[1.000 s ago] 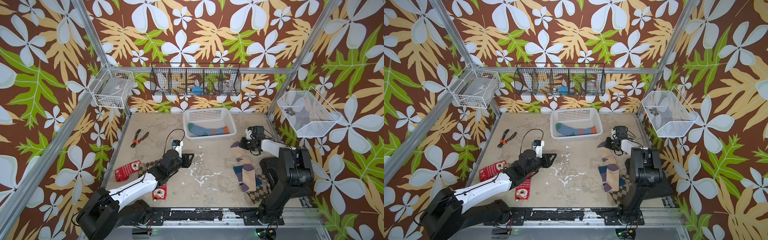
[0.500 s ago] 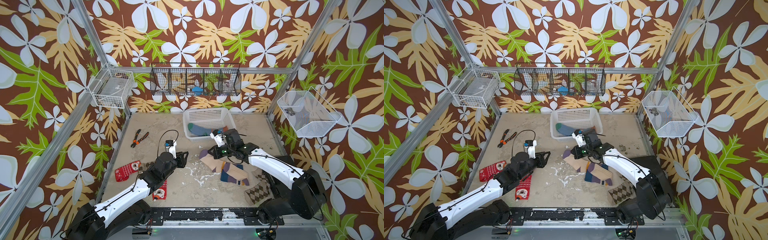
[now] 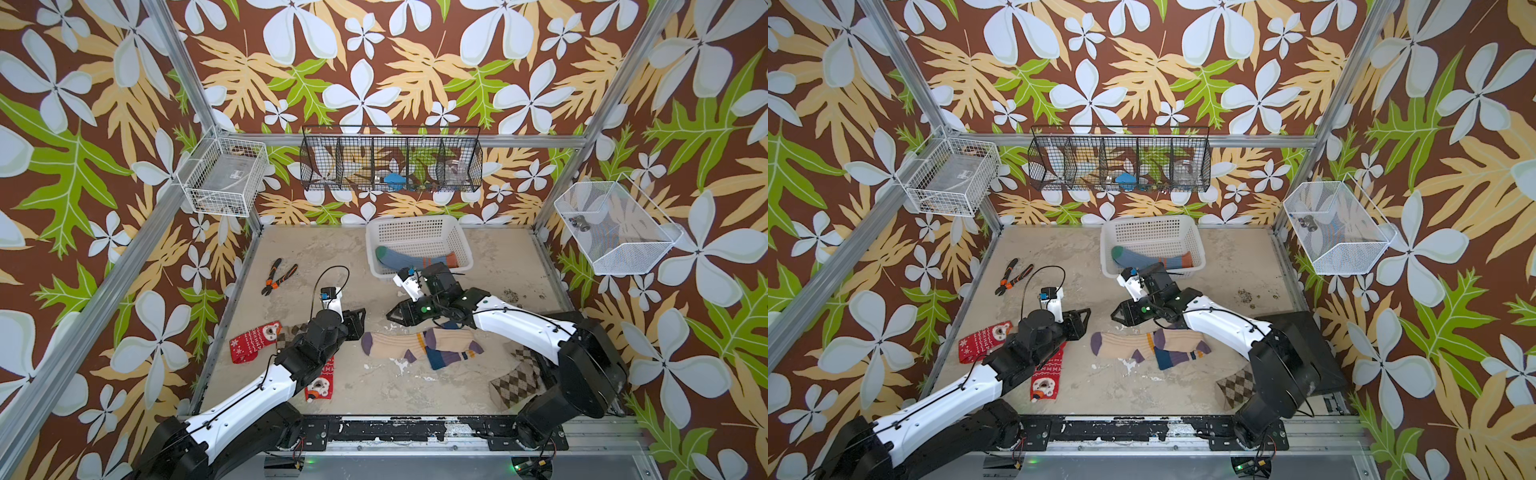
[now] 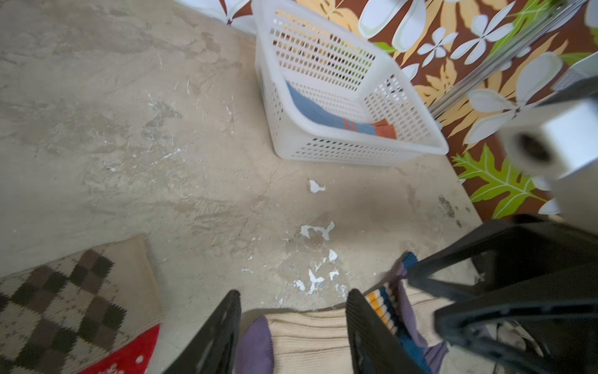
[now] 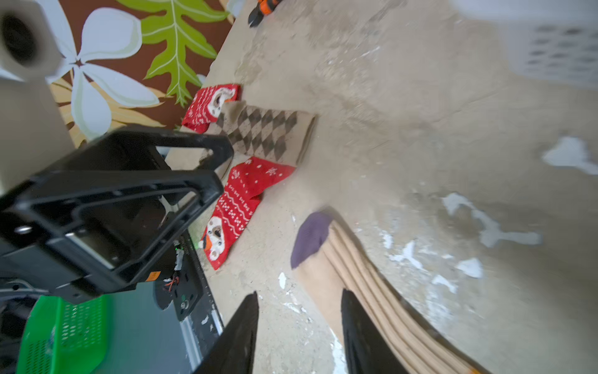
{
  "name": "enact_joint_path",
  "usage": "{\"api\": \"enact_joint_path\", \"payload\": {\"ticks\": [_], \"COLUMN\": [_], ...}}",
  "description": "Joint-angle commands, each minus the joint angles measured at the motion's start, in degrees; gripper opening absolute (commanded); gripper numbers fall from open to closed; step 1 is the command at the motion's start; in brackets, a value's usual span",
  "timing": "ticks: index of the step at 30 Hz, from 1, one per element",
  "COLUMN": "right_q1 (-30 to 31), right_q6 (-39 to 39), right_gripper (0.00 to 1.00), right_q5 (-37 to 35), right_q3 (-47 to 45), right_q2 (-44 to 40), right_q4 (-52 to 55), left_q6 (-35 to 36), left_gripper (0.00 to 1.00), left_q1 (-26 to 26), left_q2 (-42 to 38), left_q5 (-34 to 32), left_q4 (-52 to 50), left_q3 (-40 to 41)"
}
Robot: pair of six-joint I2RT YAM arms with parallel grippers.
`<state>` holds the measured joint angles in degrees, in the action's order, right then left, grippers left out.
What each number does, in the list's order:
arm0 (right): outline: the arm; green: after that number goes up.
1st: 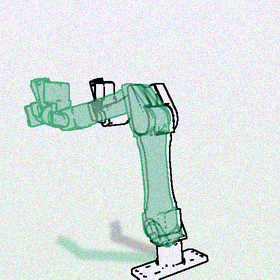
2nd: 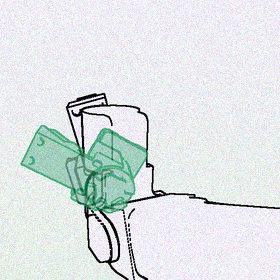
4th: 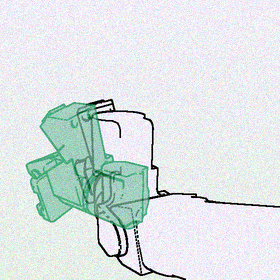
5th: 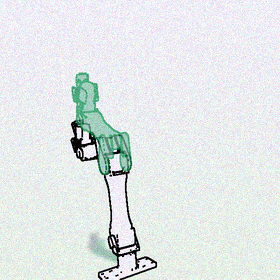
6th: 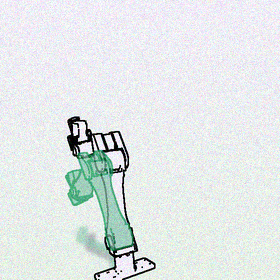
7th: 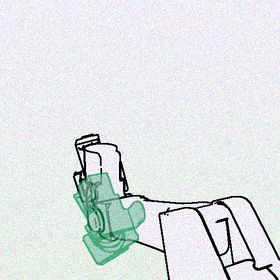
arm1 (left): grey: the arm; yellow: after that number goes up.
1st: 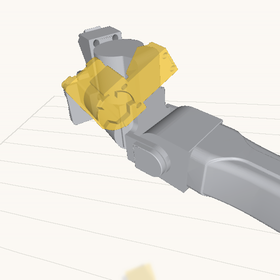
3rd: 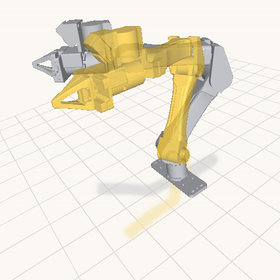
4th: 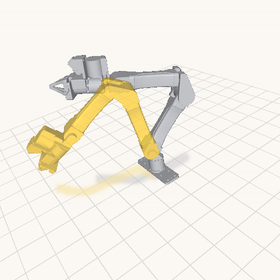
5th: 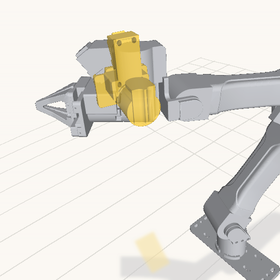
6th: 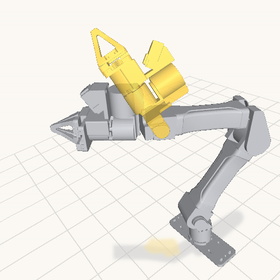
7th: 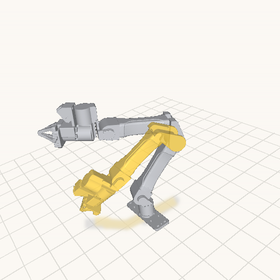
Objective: Place the socks together as a pair
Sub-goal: Adjust a pair of socks at the center of the board, then flatten out the sock.
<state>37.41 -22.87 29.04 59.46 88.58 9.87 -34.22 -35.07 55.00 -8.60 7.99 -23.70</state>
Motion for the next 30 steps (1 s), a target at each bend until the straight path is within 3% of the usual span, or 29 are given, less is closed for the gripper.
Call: {"api": "enact_joint_path", "payload": {"ticks": [1,4,13,23,30], "right_q1": [-2.15,-2.16,0.12,1.33,1.87], "right_q6": [2.04,3.27,0.11,-0.48,-1.65], "right_gripper": [0.45,0.45,0.48,0.43,0.48], "right_q5": [-13.02,-21.40,-26.69,-20.83,-20.72], "right_q3": [-4.25,-8.46,-17.84,-17.66,-18.96], "right_q2": [-4.65,-8.16,-7.88,-2.17,-8.17], "right_q4": [4.35,8.33,4.78,-0.34,0.35], "left_q6": [-0.19,-0.88,-1.15,-1.60,-1.72], "left_gripper": [0.55,0.54,0.53,0.53,0.53], "left_q1": [0.09,0.09,0.09,0.08,0.05], "left_q2": [3.39,6.25,9.23,11.53,14.81], "left_q5": [3.34,5.39,9.48,10.42,11.90], "left_q4": [0.76,3.56,7.13,9.62,11.46], "left_q3": [0.79,2.21,3.31,4.52,4.63]}}
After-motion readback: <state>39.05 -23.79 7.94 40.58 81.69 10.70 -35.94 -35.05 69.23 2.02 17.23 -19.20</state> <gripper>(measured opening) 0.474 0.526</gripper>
